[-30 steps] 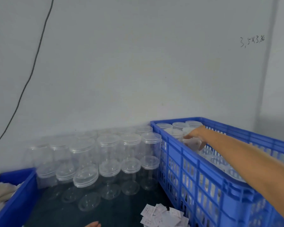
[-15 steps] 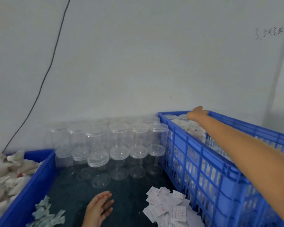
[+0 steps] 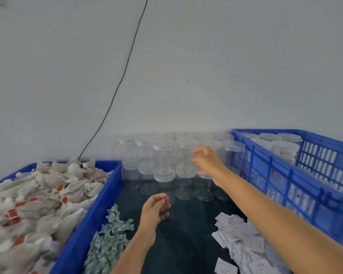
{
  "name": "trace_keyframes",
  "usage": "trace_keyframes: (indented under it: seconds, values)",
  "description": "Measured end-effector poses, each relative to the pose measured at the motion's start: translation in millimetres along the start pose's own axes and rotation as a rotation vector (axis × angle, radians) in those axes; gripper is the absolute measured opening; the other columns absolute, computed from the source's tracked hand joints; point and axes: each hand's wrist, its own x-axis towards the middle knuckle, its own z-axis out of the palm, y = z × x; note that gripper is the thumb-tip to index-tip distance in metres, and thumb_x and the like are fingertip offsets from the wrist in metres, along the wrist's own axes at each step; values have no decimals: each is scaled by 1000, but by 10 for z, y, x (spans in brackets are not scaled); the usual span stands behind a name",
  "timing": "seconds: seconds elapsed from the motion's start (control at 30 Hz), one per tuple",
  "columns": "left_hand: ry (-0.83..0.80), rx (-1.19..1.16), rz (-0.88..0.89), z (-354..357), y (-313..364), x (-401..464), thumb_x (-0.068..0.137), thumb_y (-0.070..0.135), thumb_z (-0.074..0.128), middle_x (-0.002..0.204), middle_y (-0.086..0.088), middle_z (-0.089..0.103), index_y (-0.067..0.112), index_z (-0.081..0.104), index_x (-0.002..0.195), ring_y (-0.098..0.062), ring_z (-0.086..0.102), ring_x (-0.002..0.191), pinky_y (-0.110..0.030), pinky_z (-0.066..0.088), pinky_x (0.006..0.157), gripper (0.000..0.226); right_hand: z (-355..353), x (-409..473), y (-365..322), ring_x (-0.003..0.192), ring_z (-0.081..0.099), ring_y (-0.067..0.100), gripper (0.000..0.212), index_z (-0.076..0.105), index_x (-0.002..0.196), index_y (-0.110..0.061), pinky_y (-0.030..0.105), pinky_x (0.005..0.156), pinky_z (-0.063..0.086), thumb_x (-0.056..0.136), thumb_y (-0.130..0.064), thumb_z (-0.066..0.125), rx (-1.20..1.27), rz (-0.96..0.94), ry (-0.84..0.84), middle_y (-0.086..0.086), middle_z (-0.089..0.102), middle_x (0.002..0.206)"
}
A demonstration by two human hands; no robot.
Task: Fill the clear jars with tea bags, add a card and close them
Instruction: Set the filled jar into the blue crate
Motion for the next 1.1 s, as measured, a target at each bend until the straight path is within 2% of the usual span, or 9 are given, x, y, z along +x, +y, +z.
trace_keyframes:
  seconds: [0.1,0.17,0.3,0.43,0.53,0.67,0.87,1.0,1.1]
  values:
    - [57,92,50,-217,136,51,95,0,54,95,-2,68,14,62,96,-12,65,80,-24,52,67,16,185,52,234,111,57,28,20,53,107,-14,44,88,52,91,-2,51,68,86,1,14,57,118]
    - [58,188,88,-302,242,154,93,-1,56,106,-5,66,15,60,102,-13,62,89,-25,50,74,19,290,125,339,113,57,29,19,55,107,-14,43,90,52,92,-2,49,100,120,25,15,58,121]
    - [12,314,138,-232,458,502,91,1,61,129,-3,54,14,48,128,-17,55,109,-29,44,91,42,516,310,434,111,55,26,32,55,125,-8,45,96,50,94,-5,46,128,115,46,13,56,126]
    - [58,409,164,-6,523,939,87,8,69,145,-5,43,18,35,143,-27,46,130,-43,40,109,66,752,486,482,128,47,25,47,46,139,-8,45,108,40,93,-1,44,106,65,-7,8,48,141]
    - [73,452,194,105,474,1194,84,12,74,150,-4,39,20,30,147,-28,43,133,-44,39,109,78,883,572,515,132,43,24,52,40,143,-10,44,110,38,92,-1,44,84,43,-5,6,44,146]
    - [68,495,224,166,376,1420,81,20,78,150,-1,39,23,28,148,-26,43,134,-42,39,107,84,982,651,578,138,37,23,55,34,147,-10,35,111,33,93,0,43,46,14,22,6,38,150]
    - [71,561,234,192,334,1473,79,26,79,151,-2,36,22,23,151,-27,41,134,-46,39,109,91,1067,632,602,139,35,23,60,30,149,-11,35,113,33,93,-1,47,74,-1,17,8,36,152]
    - [106,573,258,168,411,1216,73,27,83,143,-5,27,22,30,147,-25,44,124,-36,43,101,91,1014,438,550,130,42,26,69,24,151,-15,36,108,40,89,1,50,112,-38,-30,13,36,142]
    - [91,516,303,54,415,833,68,23,87,133,-3,31,21,33,137,-19,47,113,-28,44,93,87,942,137,568,121,48,23,61,32,144,-19,26,93,45,89,0,51,186,-63,-76,11,40,134]
